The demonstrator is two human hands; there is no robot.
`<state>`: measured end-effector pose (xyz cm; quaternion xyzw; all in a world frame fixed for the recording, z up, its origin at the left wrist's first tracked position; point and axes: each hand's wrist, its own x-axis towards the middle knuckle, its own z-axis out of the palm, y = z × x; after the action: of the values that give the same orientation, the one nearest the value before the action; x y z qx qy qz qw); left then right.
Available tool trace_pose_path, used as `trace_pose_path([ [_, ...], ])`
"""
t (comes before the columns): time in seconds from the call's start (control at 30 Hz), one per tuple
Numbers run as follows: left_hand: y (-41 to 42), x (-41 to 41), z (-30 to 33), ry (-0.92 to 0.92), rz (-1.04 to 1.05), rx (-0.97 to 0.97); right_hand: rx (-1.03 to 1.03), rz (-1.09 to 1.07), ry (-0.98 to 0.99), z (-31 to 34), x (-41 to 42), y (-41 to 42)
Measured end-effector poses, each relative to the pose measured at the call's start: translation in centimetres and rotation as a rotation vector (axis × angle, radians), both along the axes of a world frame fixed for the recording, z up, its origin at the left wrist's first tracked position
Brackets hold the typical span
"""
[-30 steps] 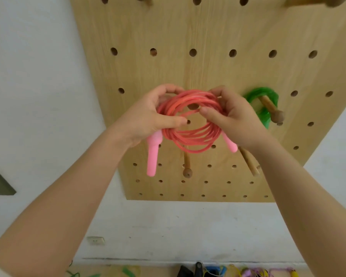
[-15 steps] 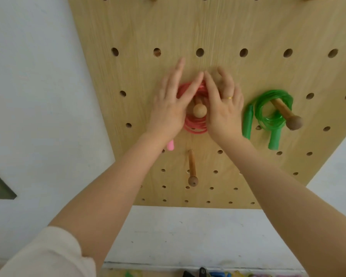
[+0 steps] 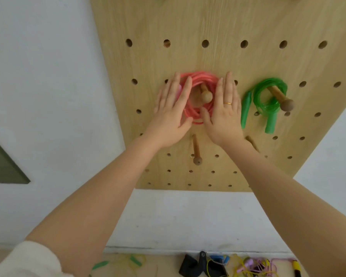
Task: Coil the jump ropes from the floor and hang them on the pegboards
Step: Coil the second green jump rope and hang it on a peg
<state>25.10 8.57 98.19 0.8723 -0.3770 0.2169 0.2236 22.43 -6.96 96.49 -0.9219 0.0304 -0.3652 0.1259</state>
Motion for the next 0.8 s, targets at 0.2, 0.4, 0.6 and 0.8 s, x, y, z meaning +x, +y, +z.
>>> trace_pose_path([
  [0.2,7.2,-5.0,-6.8,0.255,0.081,0.086,-0.061,0.143,0.004,-5.6,-7.7,4.7],
  [0.4,16.1,-11.2,-17.2,0.599,0.372,0.041,-0.1,0.423,0.178,-10.8,-12.6,11.3],
  [0.6,26.6,-17.1,-25.1,0.833,0.704,-0.147,-0.194,0.71,0.474,-17.5,-11.9,18.6],
  [0.8,32.9,-19.2,-29.1,0.966,0.889,-0.286,-0.219,0.794,0.723,-24.2,-6.6,25.5],
])
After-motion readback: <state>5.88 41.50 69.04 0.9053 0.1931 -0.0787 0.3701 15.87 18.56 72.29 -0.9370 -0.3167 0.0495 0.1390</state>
